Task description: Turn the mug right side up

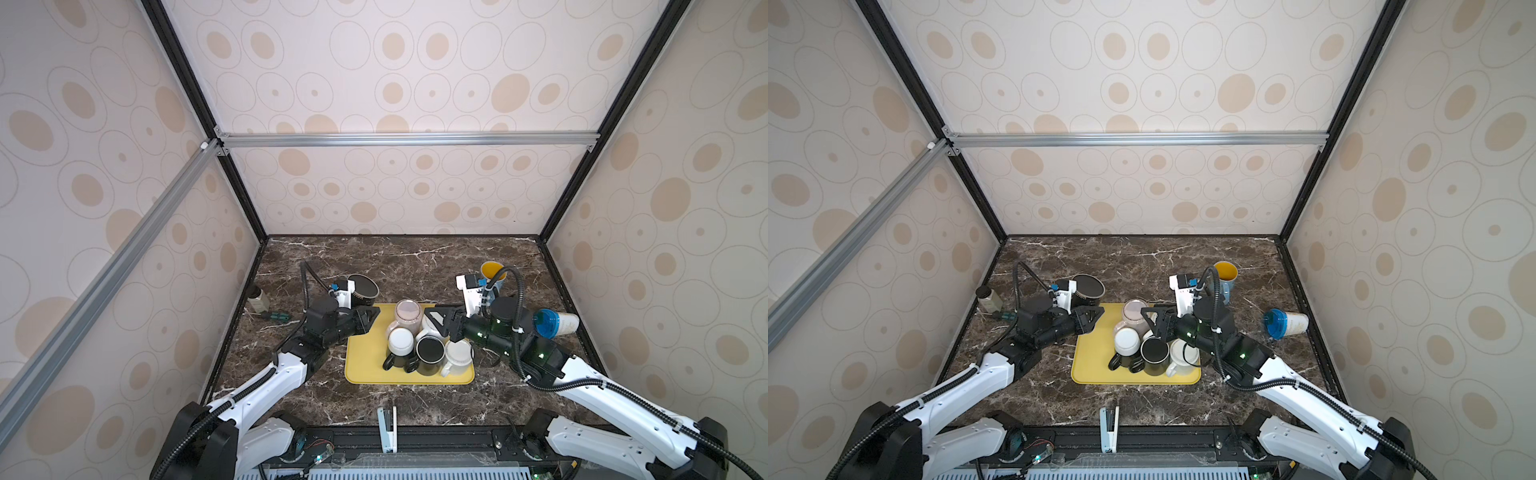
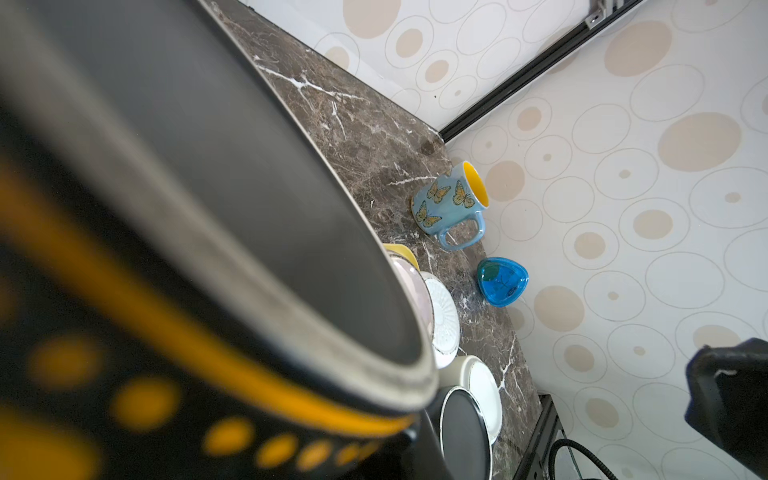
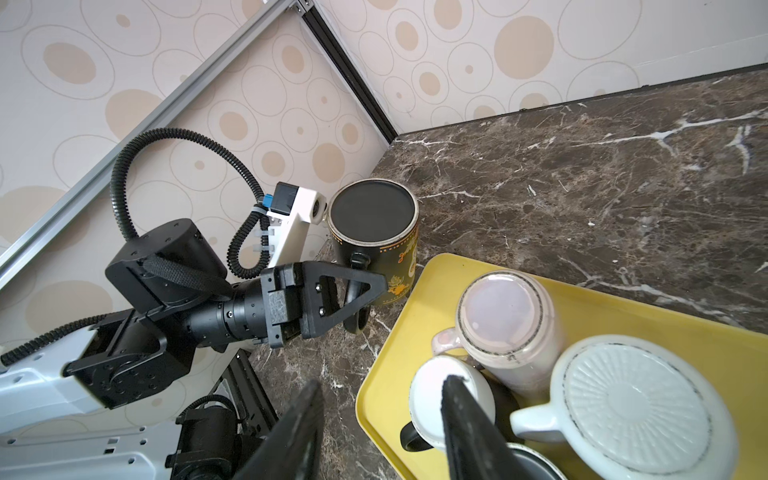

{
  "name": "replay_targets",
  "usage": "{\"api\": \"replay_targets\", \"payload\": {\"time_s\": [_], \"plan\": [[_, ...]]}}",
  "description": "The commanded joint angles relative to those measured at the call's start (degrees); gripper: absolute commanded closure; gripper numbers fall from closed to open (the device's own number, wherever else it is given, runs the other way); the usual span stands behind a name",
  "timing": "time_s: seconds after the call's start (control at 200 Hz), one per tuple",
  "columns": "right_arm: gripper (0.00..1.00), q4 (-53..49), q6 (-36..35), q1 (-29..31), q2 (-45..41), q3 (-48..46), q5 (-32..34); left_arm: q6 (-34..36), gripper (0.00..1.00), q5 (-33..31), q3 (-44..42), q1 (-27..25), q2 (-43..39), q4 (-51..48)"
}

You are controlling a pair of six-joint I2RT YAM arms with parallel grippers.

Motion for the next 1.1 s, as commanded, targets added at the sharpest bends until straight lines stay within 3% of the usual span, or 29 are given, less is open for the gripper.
{"api": "replay_targets", "payload": {"time_s": [0.0, 0.22, 0.745, 1.095], "plan": [[0.52, -0.77, -0.93, -0.26, -0.23, 0.56, 0.36, -0.15, 1.0, 2.47, -0.37, 1.89, -0.08, 19.71], [0.52, -1.3, -1.44, -0.47, 1.49, 1.65, -0.09, -4.19, 1.0, 7.43, -4.37, 2.45, 3.8, 34.9], [0.53, -1.82, -2.1, -0.51, 3.47, 3.37, -0.58, -7.04, 1.0, 11.57, -8.43, 2.93, 8.81, 48.02], [0.54, -3.77, -3.11, -0.51, 4.01, 4.22, -0.14, -12.06, 1.0, 12.8, -12.37, 3.53, 17.33, 61.1]]}}
